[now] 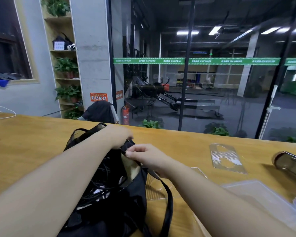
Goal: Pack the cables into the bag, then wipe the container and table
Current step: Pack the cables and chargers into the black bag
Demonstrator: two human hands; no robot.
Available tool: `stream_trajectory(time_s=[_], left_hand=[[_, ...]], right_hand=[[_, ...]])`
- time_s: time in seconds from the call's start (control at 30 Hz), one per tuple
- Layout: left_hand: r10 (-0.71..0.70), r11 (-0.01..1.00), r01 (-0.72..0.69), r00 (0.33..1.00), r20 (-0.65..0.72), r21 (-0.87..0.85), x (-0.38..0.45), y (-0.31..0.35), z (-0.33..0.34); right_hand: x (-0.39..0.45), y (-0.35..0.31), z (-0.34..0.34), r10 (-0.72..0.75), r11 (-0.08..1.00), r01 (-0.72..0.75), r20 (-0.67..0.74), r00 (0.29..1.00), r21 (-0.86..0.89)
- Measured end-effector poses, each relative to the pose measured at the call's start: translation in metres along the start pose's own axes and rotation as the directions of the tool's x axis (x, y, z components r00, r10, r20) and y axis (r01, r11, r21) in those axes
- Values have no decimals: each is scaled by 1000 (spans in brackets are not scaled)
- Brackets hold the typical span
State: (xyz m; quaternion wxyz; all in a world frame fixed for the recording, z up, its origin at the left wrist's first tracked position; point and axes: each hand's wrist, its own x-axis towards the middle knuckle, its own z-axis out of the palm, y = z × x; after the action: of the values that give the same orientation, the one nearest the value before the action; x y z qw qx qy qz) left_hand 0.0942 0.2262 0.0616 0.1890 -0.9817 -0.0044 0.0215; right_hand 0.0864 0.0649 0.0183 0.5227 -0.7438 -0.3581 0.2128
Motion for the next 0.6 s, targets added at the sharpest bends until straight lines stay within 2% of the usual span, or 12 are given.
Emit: stream_trajectory(time_s=[0.1,0.17,0.23,0.3,0.37,0.47,0.6], left_hand=[[60,991,-51,996,63,-124,-1,0,1],[53,994,-48,997,55,-98,5,-5,9],[31,997,-26,997,67,-74,7,-7,16],[31,997,-22,991,127,-70,2,-3,16],[3,997,13,981,194,-81,0,-1,17],[-28,992,52,979,202,-113,-1,-3,21],[-25,987,64,967,254,-147,-8,-9,26]], right_hand=[[-2,-3,-9,66,993,-64,-22,998,96],[5,-3,-14,91,992,-74,-174,981,103],[14,-1,-19,100,995,-92,-316,944,40],[20,3,-22,71,991,-107,-376,924,-75],[24,7,-18,29,977,-99,-342,939,-188],[29,10,-7,2,950,-79,-249,969,-303],[36,16,0,23,922,-98,-200,980,-375]])
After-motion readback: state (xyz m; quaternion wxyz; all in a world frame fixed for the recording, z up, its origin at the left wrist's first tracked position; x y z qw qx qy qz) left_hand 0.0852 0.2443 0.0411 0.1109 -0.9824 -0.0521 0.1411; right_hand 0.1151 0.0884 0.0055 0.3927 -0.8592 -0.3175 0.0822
